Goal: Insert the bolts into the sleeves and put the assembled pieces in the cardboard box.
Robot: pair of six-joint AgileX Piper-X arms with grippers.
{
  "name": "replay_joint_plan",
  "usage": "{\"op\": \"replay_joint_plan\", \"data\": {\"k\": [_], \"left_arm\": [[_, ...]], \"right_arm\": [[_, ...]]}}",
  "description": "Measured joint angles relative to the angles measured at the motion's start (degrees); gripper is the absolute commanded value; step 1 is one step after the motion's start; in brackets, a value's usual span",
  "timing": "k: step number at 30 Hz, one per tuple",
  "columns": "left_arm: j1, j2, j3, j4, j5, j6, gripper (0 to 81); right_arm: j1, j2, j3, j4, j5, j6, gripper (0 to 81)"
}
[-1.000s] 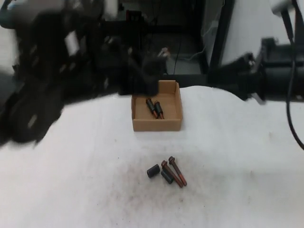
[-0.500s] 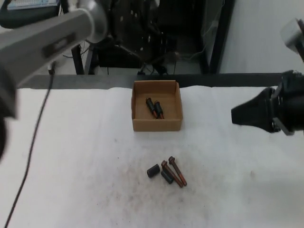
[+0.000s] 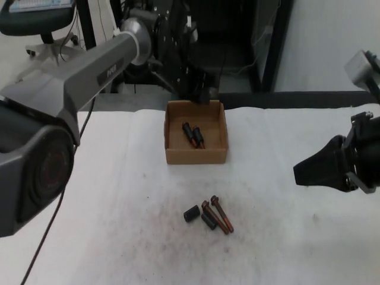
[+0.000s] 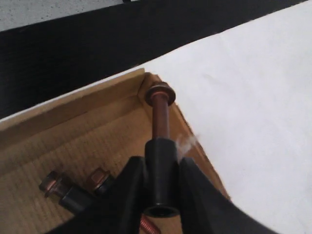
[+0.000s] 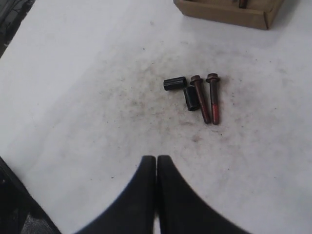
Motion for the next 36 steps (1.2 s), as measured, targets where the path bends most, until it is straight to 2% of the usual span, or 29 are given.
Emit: {"op": "replay_joint_plan", "data": {"k": [10, 12, 17, 18, 20, 23, 26, 31, 33, 36], "left_arm": [[1.12, 1.27, 3.26, 10.19, -3.65, 9.51, 19.3], [1.12, 1.64, 3.45, 10.19, -3.63, 9.81, 25.4], [1.22, 1.73, 3.49, 10.19, -3.73, 9.44, 60.8], [1.27, 1.73, 3.49, 10.04, -3.73, 9.01, 63.6], [1.42, 1.73, 3.49, 9.84, -3.73, 7.66, 63.3], [1.42, 1.73, 3.49, 9.86, -3.73, 5.91, 58.3], [1.5, 1.73, 2.5, 11.15, -3.73, 3.22, 44.9], [1.62, 0.81, -0.69, 14.66, -3.73, 3.38, 11.6], [1.62, -0.65, -1.62, 15.96, -3.73, 4.81, 0.9], [1.62, -4.31, -2.27, 18.02, -4.23, 7.63, 0.3]], "right_arm": [[0.0, 0.0, 0.0, 0.12, 2.06, -0.32, 0.6], [0.0, 0.0, 0.0, 0.12, 2.16, -0.32, 0.6], [0.0, 0.0, 0.0, 0.45, 2.2, -0.32, 0.6], [0.0, 0.0, 0.0, 0.49, 2.2, -0.32, 0.6], [0.0, 0.0, 0.0, 0.84, 2.2, -0.32, 0.6], [0.0, 0.0, 0.0, 1.27, 2.2, -1.01, 0.6], [0.0, 0.0, 0.0, 1.51, 2.2, -1.18, 0.6], [0.0, 0.0, 0.0, 1.69, 2.2, -1.18, 0.6], [0.0, 0.0, 0.0, 1.69, 2.2, -1.18, 0.6], [0.0, 0.0, 0.0, 1.69, 2.2, -1.18, 0.6]]}}
